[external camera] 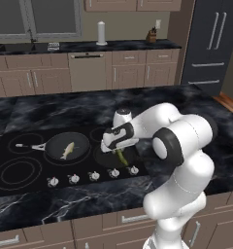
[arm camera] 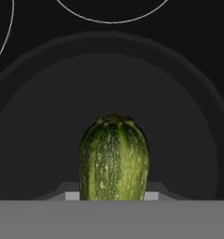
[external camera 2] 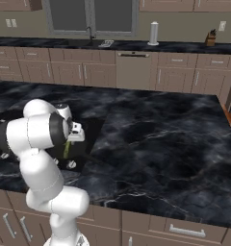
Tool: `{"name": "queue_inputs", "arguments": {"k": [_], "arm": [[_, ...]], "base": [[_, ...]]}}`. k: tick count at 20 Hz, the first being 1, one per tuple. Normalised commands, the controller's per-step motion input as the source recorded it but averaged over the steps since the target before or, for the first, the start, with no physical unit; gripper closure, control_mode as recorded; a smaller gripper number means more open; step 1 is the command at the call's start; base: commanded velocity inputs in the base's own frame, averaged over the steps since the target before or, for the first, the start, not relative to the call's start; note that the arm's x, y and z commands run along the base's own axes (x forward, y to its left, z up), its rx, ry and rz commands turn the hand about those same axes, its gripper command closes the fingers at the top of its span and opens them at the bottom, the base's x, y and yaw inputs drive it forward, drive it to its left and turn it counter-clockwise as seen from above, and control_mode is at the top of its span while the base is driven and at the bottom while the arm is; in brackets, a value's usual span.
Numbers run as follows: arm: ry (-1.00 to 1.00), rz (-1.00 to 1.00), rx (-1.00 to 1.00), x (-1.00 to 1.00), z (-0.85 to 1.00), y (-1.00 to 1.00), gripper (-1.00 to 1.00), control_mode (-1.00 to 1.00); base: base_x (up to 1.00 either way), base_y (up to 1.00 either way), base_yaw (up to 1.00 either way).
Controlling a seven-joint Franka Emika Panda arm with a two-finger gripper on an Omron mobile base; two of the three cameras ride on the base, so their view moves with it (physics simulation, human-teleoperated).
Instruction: Place both pans onto different burners. Then place the squash and the fish on different pans.
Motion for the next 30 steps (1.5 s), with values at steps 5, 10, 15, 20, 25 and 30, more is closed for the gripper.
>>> {"name": "queue_inputs", "arguments": {"k": [5, 10, 15, 20, 25, 30], "arm": [[-0.01, 0.0, 0.0, 0.28, -0.05, 0.0, 1.0, -1.0], [-0.02, 0.0, 0.0, 0.19, -0.19, 0.02, 1.0, -1.0], [-0.01, 0.0, 0.0, 0.03, -0.29, 0.03, 1.0, -1.0], [0.0, 0.0, 0.0, 0.04, -0.17, 0.05, 1.0, -1.0], [0.0, 0.0, 0.0, 0.0, 0.0, 0.0, -1.0, -1.0], [0.0, 0.0, 0.0, 0.0, 0.0, 0.0, -1.0, -1.0]], "base": [[0.0, 0.0, 0.0], [0.0, 0.0, 0.0], [0.0, 0.0, 0.0], [0.0, 0.0, 0.0], [0.0, 0.0, 0.0], [0.0, 0.0, 0.0]]}}
